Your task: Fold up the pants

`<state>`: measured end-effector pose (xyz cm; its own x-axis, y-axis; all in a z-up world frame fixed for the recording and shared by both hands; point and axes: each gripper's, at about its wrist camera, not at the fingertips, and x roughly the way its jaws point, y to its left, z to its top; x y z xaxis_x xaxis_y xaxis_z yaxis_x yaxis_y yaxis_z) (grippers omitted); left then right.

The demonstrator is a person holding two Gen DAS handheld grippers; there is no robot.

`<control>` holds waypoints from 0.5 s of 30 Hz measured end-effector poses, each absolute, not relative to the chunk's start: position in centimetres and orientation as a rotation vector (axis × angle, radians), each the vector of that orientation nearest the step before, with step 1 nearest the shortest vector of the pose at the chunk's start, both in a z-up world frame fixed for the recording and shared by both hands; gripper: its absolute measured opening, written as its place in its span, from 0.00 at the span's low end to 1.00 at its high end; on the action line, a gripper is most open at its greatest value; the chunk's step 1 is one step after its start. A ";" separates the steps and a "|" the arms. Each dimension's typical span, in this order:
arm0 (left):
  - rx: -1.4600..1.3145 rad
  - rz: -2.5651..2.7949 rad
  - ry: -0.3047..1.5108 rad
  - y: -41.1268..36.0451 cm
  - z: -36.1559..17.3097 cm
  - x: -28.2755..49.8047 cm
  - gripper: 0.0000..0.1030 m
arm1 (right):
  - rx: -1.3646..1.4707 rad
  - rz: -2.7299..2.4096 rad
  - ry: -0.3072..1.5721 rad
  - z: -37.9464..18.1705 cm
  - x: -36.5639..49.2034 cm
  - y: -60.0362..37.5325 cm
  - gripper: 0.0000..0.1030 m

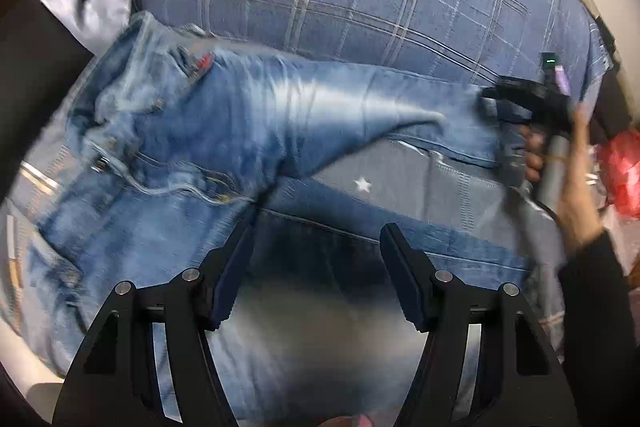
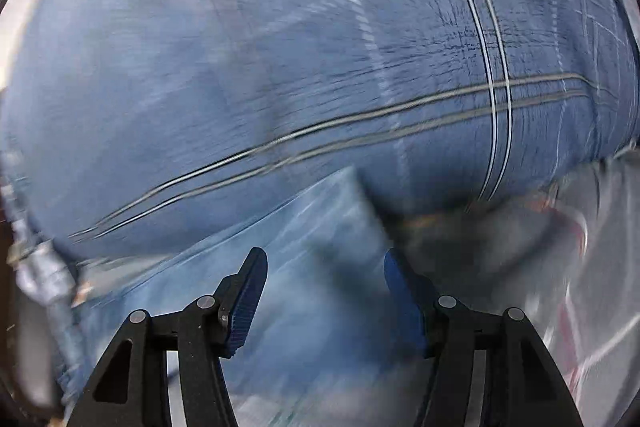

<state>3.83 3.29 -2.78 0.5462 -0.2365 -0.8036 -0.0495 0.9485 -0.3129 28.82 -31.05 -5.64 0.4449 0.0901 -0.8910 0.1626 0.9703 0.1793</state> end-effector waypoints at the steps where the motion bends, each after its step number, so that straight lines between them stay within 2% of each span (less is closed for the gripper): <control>1: -0.323 -0.120 1.005 3.2 -3.0 4.0 0.63 | 0.259 -0.071 1.119 -6.3 29.9 -31.5 0.57; 2: -0.321 -0.121 1.020 3.1 -3.2 4.1 0.63 | 0.277 -0.087 1.122 -6.8 30.8 -32.0 0.57; 4: -0.321 -0.143 1.028 2.6 -3.1 4.0 0.63 | 0.346 -0.057 1.124 -7.3 32.3 -32.2 0.51; 5: -0.317 -0.149 1.023 2.5 -3.0 3.9 0.63 | 0.352 -0.039 1.126 -7.3 32.8 -31.8 0.31; 6: -0.306 -0.154 1.014 2.3 -2.8 3.7 0.63 | 0.346 -0.024 1.121 -7.0 33.0 -31.3 0.19; 7: -0.296 -0.156 1.004 2.2 -2.7 3.7 0.63 | 0.339 -0.011 1.116 -6.4 33.0 -30.7 0.14; 8: -0.286 -0.156 0.992 2.2 -2.5 3.5 0.63 | 0.313 0.012 1.075 -5.1 32.7 -29.8 0.02; 13: -0.307 -0.158 0.967 2.8 -2.1 3.4 0.63 | 0.234 0.139 0.961 5.2 27.3 -24.4 0.02; 15: -0.346 -0.168 0.959 3.4 -1.9 3.3 0.63 | 0.216 0.201 0.886 7.2 22.6 -24.4 0.02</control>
